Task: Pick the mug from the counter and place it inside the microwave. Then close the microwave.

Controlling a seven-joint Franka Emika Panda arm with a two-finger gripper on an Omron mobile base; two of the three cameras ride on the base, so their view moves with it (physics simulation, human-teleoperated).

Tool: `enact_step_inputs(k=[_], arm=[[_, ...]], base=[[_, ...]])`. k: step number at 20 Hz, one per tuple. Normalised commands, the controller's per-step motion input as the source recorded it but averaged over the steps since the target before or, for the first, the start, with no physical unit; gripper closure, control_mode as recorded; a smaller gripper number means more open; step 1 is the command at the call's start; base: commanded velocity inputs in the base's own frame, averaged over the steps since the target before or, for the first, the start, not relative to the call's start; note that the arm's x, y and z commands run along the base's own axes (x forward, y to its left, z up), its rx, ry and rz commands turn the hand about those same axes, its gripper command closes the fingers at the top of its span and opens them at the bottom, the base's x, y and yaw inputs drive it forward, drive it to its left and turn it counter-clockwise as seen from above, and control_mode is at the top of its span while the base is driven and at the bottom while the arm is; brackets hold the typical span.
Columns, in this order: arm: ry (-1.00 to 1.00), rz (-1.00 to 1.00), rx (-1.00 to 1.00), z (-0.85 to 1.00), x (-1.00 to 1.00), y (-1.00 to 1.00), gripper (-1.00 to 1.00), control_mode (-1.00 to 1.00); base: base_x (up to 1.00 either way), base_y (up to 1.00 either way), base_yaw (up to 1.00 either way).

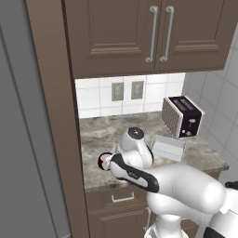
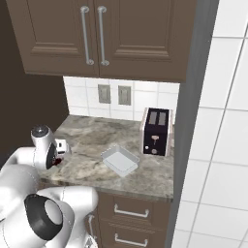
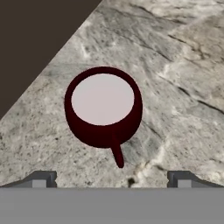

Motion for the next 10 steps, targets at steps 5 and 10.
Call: enact_step_inputs(k=[5, 10], arm=[[0.13, 0.0, 0.0, -0.13, 0.0, 0.0, -1.0, -1.0], [0.09, 0.0, 0.0, -0.07, 0.08, 0.0, -1.0, -1.0]], base=[[0.0, 0.0, 0.0], [0.0, 0.0, 0.0]])
